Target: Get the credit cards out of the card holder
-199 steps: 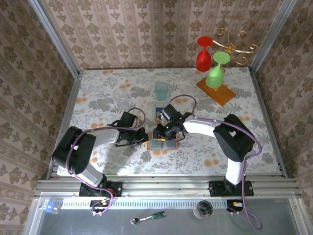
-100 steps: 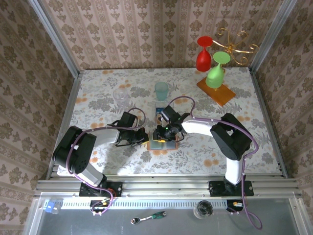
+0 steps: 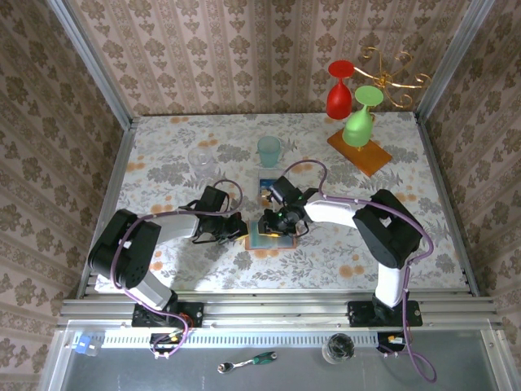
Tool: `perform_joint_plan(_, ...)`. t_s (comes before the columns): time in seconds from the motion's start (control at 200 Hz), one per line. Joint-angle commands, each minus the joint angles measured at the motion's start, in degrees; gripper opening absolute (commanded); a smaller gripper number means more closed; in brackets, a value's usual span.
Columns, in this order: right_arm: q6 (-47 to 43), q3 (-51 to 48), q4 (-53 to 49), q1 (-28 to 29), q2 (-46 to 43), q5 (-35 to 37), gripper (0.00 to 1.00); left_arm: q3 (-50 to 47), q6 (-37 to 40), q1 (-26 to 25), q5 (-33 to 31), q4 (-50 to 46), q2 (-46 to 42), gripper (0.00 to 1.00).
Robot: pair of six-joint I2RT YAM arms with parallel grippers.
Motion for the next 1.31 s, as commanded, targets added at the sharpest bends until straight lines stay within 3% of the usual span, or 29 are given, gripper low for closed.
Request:
perform_joint_plan(0.0,-0.99,-2.69,2.84,-1.14,-1.37,-2.18,0.32,-0.14,1.26,-0.3,-0.64,-1.69,0.7,0.0)
perform_joint_plan(0.245,-1.67,-6.28,8.18,-2.48,-1.68,-5.46,0.31,1.96,1.07,-0.3,0.01,-3.26,-1.29,0.0)
perform_joint_plan(0.73,-1.19,-10.66,14.64,-3.73,-1.84,-8.09,0.3,3.11,-3.04,-1.18,3.17,0.98,-3.48,0.16)
perform_joint_plan(1.015,-1.14,-11.7,16.42,-4.06,-2.12,-8.94,0.3,5.87,-0.04,-1.69,-3.52,-7.86,-5.69,0.2)
perform_joint_plan(1.185,-0.97,-12.6,18.15,-4.34,-1.9,-9.76,0.3,6.13,-0.22,-1.79,-4.73,-8.38,-6.43,0.22)
perform_joint_plan(1.3,-0.79,-13.36,19.99,-4.49,-1.95,-10.6,0.3,4.97,-1.94,-1.93,-1.96,-3.79,-5.45,0.23)
